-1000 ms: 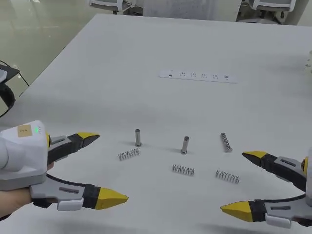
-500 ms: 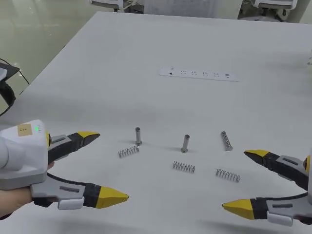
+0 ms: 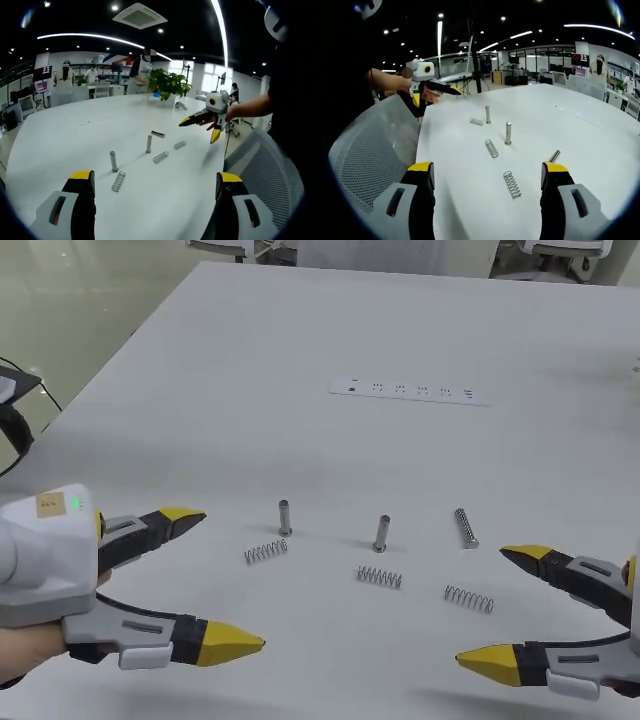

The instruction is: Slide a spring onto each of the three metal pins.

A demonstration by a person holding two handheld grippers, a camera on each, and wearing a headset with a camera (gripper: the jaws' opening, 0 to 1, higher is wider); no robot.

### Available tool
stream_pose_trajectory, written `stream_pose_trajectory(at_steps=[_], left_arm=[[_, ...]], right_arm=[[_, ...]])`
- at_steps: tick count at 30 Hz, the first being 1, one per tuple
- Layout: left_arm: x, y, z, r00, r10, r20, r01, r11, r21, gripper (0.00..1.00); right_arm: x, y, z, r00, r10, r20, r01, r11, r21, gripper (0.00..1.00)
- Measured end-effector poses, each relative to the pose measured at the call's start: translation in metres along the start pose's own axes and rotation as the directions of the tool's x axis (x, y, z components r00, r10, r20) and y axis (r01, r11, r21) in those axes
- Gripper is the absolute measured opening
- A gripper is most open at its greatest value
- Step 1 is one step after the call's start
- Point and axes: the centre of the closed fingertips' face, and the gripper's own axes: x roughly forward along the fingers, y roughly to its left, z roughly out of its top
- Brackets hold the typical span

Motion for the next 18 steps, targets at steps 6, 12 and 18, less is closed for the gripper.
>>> stream_pose_trajectory(at_steps=[6, 12, 18], left_arm=[[0.0008, -0.0011, -0.0011, 1.0, -0.004, -0.002, 0.004, 1.0, -0.002, 0.98], [0.0017, -0.0005, -0.0018, 1.0, -0.003, -0.004, 0.003, 1.0, -0.002, 0.98], [0.0022, -0.0015, -0.0006, 1.0, -0.007, -0.002, 0.007, 1.0, 0.0, 0.98]], right_arm=[[-0.0007, 0.0007, 0.0004, 1.0, -0.001, -0.001, 0.001, 1.0, -0.002, 0.88], [-0.0012, 0.0016, 0.0, 1.0, 0.001, -0.003, -0.001, 1.0, -0.004, 0.89], [-0.0009, 0.0016, -0.0023, 0.9999, 0.004, -0.013, -0.004, 1.0, -0.008, 0.89]])
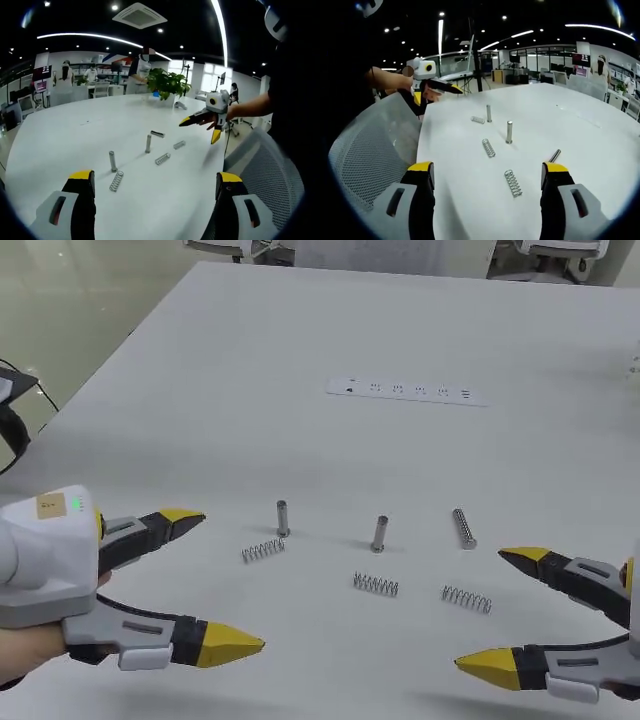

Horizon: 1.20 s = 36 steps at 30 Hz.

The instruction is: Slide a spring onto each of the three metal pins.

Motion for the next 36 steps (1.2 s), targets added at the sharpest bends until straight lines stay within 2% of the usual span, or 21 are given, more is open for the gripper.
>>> stream_pose_trajectory(at_steps=[7, 21, 36], left_arm=[[0.0, 0.0, 0.0, 1.0, 0.001, -0.001, -0.001, 1.0, -0.003, 0.97], [0.001, 0.0, 0.001, 1.0, -0.003, -0.001, 0.003, 1.0, -0.004, 0.97], [0.002, 0.002, 0.001, 1.0, -0.001, 0.002, 0.001, 1.0, -0.011, 0.97]], right_arm=[[0.002, 0.0, 0.001, 0.9999, 0.007, -0.007, -0.007, 1.0, 0.0, 0.89], [0.003, -0.012, 0.009, 1.0, -0.002, -0.005, 0.002, 1.0, 0.011, 0.87], [0.012, -0.044, 0.03, 0.9994, -0.029, 0.019, 0.028, 0.998, 0.059, 0.83]])
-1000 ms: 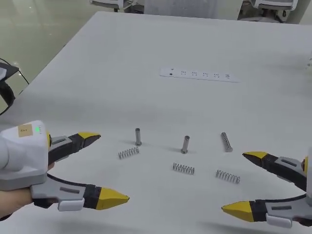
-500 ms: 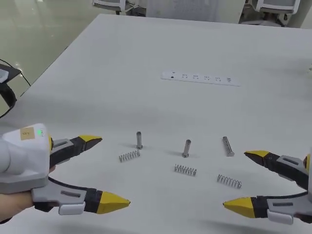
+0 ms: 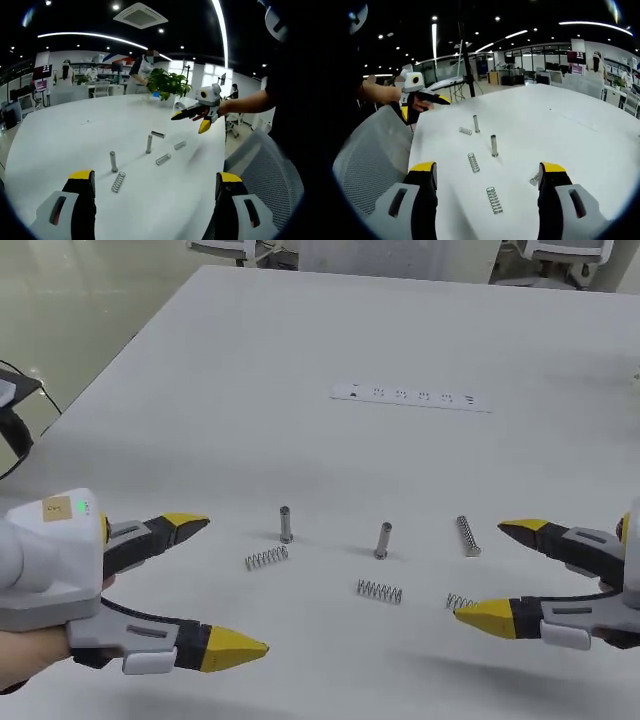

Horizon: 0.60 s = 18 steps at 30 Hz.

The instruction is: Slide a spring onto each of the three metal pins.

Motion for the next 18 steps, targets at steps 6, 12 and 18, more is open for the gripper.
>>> stream_pose_trajectory(at_steps=[6, 12, 18], left_arm=[[0.0, 0.0, -0.002, 1.0, -0.001, -0.004, 0.001, 1.0, -0.004, 0.97], [0.001, -0.001, -0.004, 1.0, -0.002, -0.007, 0.002, 1.0, -0.008, 0.98], [0.001, -0.001, -0.001, 1.0, -0.003, -0.004, 0.003, 1.0, -0.007, 0.98]], right_arm=[[0.005, -0.012, 0.002, 0.9997, -0.022, -0.011, 0.022, 0.999, 0.042, 0.8], [0.014, -0.027, 0.005, 0.9983, -0.042, -0.04, 0.045, 0.995, 0.089, 0.75], [0.025, -0.044, 0.005, 0.9933, -0.069, -0.092, 0.08, 0.99, 0.119, 0.69]])
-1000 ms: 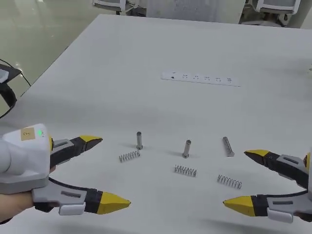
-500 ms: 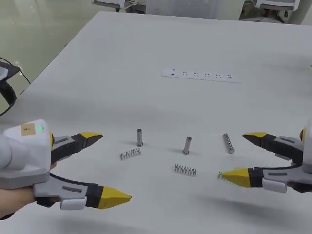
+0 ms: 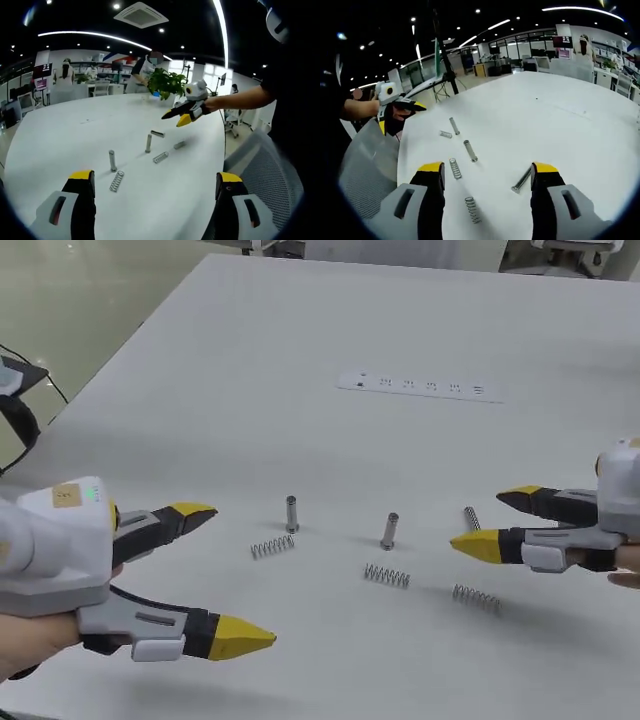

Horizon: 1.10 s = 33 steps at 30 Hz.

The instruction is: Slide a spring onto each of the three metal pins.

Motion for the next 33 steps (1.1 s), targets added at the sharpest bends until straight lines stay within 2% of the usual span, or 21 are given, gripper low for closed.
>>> stream_pose_trajectory(at_steps=[6, 12, 14, 20, 26, 28, 30, 31, 33], left_arm=[[0.0, 0.001, 0.0, 1.0, 0.0, 0.0, 0.0, 1.0, -0.001, 0.98], [0.0, 0.0, 0.0, 1.0, -0.002, 0.001, 0.002, 1.0, -0.004, 0.98], [0.0, 0.0, 0.0, 1.0, -0.004, 0.0, 0.004, 1.0, -0.003, 0.98], [0.0, 0.002, -0.002, 1.0, -0.004, 0.001, 0.004, 1.0, -0.007, 0.98], [0.0, 0.003, -0.002, 1.0, -0.006, -0.002, 0.006, 1.0, -0.005, 0.98], [-0.001, 0.003, -0.002, 1.0, -0.005, -0.001, 0.005, 1.0, -0.006, 0.98], [-0.001, 0.003, -0.002, 1.0, -0.005, -0.001, 0.005, 1.0, -0.007, 0.98], [-0.002, 0.004, -0.002, 1.0, -0.004, -0.001, 0.004, 1.0, -0.007, 0.98], [-0.003, 0.004, -0.002, 1.0, -0.003, -0.002, 0.003, 1.0, -0.009, 0.98]], right_arm=[[0.009, -0.013, -0.004, 0.998, -0.03, -0.056, 0.032, 0.999, 0.029, 0.63], [0.016, -0.032, -0.014, 0.9884, -0.076, -0.132, 0.086, 0.994, 0.073, 0.52], [0.017, -0.038, -0.018, 0.9825, -0.093, -0.161, 0.111, 0.989, 0.101, 0.49], [0.024, -0.051, -0.019, 0.9751, -0.119, -0.187, 0.152, 0.973, 0.175, 0.4], [0.032, -0.059, -0.027, 0.9547, -0.146, -0.259, 0.2, 0.961, 0.193, 0.3], [0.034, -0.064, -0.03, 0.9477, -0.159, -0.277, 0.222, 0.951, 0.214, 0.28], [0.036, -0.068, -0.033, 0.9435, -0.163, -0.288, 0.24, 0.937, 0.254, 0.25], [0.037, -0.069, -0.033, 0.9435, -0.164, -0.288, 0.242, 0.935, 0.26, 0.24], [0.037, -0.072, -0.036, 0.9373, -0.173, -0.303, 0.26, 0.925, 0.278, 0.22]])
